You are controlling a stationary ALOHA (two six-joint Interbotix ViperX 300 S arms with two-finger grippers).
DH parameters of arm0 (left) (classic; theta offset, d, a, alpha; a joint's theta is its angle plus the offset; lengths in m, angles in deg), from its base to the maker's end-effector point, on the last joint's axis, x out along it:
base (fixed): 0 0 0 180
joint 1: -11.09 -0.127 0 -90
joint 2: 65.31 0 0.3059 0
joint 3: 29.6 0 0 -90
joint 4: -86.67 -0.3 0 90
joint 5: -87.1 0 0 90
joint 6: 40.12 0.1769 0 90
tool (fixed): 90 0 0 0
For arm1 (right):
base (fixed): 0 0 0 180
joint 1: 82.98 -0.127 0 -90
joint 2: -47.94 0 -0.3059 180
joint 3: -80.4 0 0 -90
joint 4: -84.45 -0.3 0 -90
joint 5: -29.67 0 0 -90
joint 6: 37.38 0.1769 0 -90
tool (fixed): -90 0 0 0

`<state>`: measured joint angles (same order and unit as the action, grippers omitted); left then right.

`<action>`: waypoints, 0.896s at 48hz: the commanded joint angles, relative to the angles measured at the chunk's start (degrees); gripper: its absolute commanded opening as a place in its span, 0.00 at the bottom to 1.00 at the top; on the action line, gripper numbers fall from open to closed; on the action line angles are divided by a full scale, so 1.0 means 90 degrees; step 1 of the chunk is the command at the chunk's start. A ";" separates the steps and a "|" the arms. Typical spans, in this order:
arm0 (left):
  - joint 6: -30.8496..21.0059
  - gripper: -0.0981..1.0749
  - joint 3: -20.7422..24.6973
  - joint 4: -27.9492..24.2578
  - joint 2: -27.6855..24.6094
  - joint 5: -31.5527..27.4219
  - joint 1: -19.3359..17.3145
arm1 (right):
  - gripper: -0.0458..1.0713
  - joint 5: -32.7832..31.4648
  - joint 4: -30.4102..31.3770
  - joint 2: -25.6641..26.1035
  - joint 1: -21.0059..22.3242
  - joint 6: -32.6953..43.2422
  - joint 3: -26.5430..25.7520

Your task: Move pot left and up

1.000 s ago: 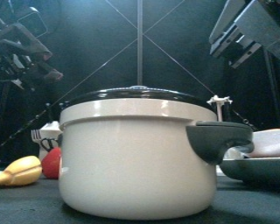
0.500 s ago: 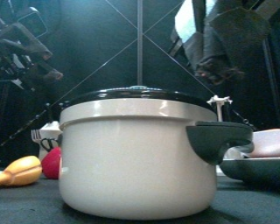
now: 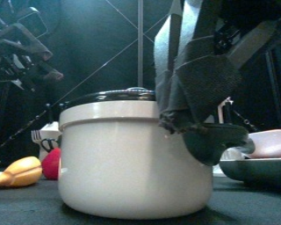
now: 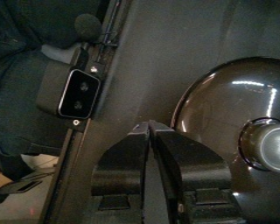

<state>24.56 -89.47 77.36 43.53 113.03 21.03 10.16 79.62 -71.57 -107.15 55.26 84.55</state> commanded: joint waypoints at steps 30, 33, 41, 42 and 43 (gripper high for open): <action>0.0010 0.79 0.0107 0.0010 0.0000 0.0029 0.0000 | 0.51 0.0039 0.0498 0.0176 0.0723 0.0010 -0.0098; 0.0020 0.79 0.0117 0.0000 -0.0010 0.0029 0.0010 | 0.51 0.0039 0.0498 0.0176 0.0791 0.0010 -0.0078; 0.0029 0.79 0.0117 0.0010 -0.0010 0.0029 0.0010 | 0.51 0.0029 0.0527 0.0195 0.0898 0.0000 -0.0049; 0.0029 0.79 0.0127 0.0000 -0.0010 0.0029 0.0000 | 0.51 0.0029 0.0527 0.0195 0.0898 -0.0010 -0.0049; 0.0029 0.79 0.0117 0.0010 0.0000 0.0029 0.0010 | 0.51 0.0029 0.0547 0.0205 0.0908 -0.0010 -0.0039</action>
<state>24.65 -89.39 77.36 43.53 113.03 21.03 10.24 84.27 -71.84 -99.50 55.26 84.64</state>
